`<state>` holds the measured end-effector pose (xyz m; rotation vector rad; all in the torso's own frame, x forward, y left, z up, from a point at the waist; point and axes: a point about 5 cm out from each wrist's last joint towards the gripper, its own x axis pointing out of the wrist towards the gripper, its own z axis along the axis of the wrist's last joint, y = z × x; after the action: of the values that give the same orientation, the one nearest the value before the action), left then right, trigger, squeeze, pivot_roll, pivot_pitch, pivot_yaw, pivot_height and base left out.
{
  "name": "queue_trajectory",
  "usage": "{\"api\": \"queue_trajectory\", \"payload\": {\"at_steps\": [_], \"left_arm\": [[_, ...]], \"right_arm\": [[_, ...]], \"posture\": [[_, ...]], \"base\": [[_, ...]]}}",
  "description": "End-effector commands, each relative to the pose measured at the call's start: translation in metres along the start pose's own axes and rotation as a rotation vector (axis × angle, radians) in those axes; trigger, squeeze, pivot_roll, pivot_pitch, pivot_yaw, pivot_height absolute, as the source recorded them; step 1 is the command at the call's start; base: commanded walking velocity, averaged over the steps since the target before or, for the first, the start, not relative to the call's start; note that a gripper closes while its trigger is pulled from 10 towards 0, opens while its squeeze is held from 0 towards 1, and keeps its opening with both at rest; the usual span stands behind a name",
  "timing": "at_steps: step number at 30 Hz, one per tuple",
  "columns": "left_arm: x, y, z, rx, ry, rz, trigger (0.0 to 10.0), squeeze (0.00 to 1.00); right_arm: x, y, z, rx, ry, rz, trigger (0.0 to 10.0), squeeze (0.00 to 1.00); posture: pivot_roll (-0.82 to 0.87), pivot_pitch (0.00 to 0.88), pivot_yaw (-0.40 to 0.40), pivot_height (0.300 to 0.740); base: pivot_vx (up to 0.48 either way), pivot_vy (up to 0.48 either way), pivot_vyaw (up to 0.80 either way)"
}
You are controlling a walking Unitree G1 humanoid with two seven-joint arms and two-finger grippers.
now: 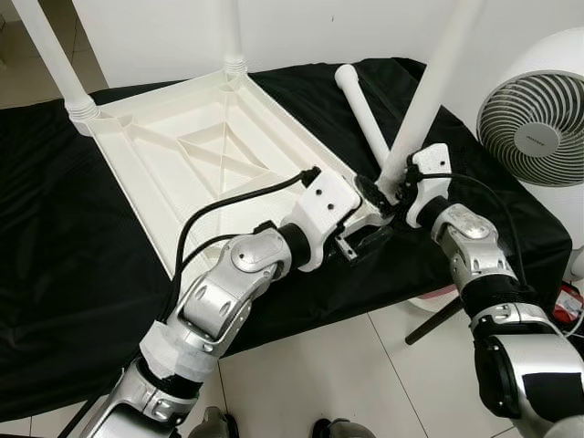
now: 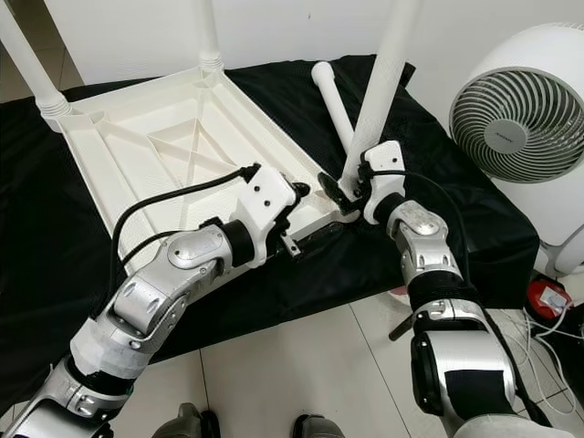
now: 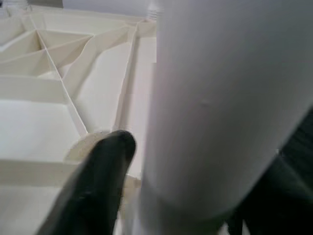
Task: Building children table
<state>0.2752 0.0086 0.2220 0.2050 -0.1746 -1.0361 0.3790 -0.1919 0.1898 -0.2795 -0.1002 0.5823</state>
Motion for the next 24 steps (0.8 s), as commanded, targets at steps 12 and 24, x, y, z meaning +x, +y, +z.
{"api": "queue_trajectory", "payload": {"at_steps": [12,24], "left_arm": [[0.001,-0.007,-0.004,0.005,0.011,-0.052,10.0,0.00],[0.002,-0.009,-0.005,0.001,0.012,-0.058,10.0,0.00]], "right_arm": [[-0.008,0.009,-0.022,0.042,0.085,0.092,5.7,0.00],[0.005,0.025,-0.024,0.109,0.039,-0.128,10.0,0.00]], "posture": [[-0.07,0.080,0.024,0.740],[-0.08,0.076,0.018,0.740]], "base": [[0.000,0.000,0.00],[0.000,0.000,0.00]]}}
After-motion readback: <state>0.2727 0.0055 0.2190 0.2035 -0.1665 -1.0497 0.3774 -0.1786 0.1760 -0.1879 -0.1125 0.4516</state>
